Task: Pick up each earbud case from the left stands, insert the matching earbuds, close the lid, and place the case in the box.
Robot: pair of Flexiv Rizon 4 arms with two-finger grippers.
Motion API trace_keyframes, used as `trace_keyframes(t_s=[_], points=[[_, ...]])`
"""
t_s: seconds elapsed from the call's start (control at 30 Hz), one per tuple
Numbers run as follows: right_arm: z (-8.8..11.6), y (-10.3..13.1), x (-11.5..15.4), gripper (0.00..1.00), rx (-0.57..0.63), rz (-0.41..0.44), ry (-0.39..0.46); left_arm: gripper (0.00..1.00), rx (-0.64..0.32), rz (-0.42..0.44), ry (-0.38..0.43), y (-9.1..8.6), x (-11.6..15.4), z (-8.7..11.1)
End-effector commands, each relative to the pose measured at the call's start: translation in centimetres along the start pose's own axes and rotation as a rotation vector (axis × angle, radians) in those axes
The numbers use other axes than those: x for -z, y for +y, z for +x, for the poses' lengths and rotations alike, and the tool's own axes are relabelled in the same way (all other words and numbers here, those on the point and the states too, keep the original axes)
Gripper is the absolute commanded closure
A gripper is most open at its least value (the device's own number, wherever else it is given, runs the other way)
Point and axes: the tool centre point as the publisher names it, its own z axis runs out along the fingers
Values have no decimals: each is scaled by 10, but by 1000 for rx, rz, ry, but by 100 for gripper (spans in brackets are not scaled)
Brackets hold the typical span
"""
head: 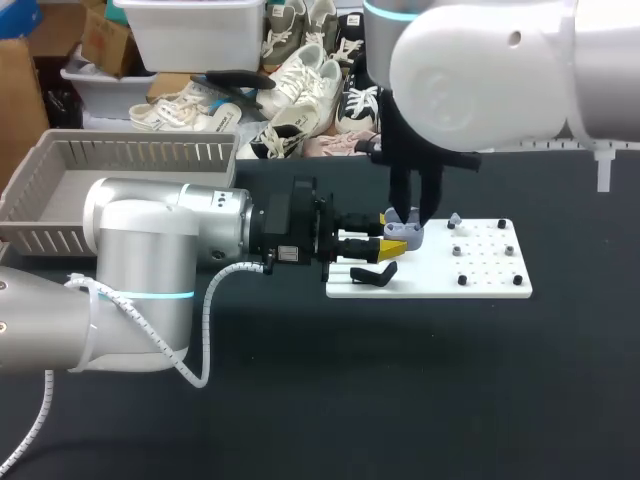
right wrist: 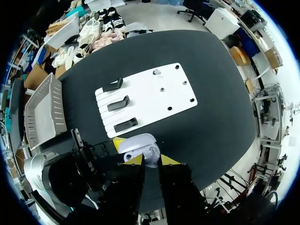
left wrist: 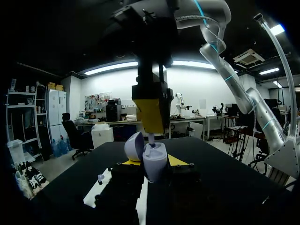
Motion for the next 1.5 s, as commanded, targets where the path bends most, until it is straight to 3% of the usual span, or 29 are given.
trace_keyframes(t_s=[0.03, 0.87, 0.9, 0.97, 1.07, 1.23, 1.5], points=[[-1, 3, 0, 100, 0, 10, 6, 100, -2, -6, -1, -2, 0, 0], [-4, 7, -17, 100, -4, 65, 37, 100, -2, -6, -1, -2, 0, 0], [-4, 6, -17, 98, -4, 65, 38, 100, -2, -6, -1, -2, 0, 0], [-4, 6, -17, 78, -6, 64, 41, 100, -2, -6, -1, -2, 0, 0], [-2, 3, -13, 65, -7, 41, 39, 100, -2, -6, -1, -2, 0, 0], [2, -11, 6, 62, -17, -35, 24, 100, -2, -6, -1, -2, 0, 0], [-27, -51, 25, 56, -55, -209, -46, 100, -2, -6, -1, -2, 0, 0]])
